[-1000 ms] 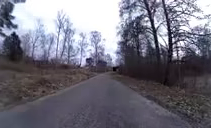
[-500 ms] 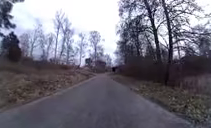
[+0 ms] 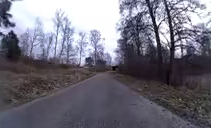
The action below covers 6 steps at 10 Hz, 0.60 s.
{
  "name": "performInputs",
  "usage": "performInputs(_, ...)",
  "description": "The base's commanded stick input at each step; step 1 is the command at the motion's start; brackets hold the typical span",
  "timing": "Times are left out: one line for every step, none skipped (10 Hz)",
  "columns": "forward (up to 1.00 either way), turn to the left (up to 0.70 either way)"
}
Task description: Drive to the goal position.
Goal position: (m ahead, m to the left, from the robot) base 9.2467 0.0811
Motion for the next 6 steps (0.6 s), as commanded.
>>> performInputs(0.5, 0.0)
performInputs(0.5, 0.0)
performInputs(0.5, 0.0)
performInputs(0.5, 0.0)
performInputs(0.5, 0.0)
performInputs(0.5, 0.0)
